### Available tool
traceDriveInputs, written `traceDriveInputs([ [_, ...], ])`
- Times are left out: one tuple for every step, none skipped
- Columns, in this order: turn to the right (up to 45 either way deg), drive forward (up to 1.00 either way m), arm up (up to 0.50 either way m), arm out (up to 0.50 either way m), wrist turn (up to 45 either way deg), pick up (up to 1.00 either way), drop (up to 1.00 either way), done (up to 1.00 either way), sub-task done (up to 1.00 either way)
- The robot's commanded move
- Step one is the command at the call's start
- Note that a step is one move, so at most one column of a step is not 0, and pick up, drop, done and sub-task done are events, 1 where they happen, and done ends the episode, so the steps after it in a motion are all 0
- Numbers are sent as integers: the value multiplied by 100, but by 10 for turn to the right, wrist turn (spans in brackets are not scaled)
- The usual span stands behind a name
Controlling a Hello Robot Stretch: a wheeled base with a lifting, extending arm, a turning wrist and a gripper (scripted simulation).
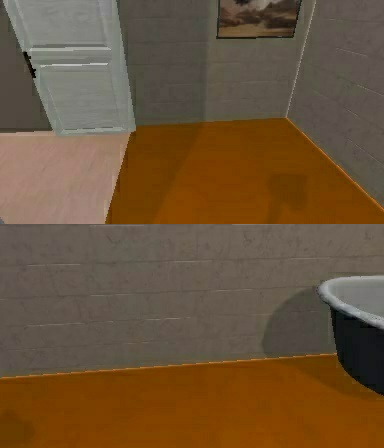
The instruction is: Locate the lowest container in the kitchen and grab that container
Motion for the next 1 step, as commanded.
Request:
traceDriveInputs([
  [-30, 0, 0, 0, 0, 0, 0, 0, 0],
])
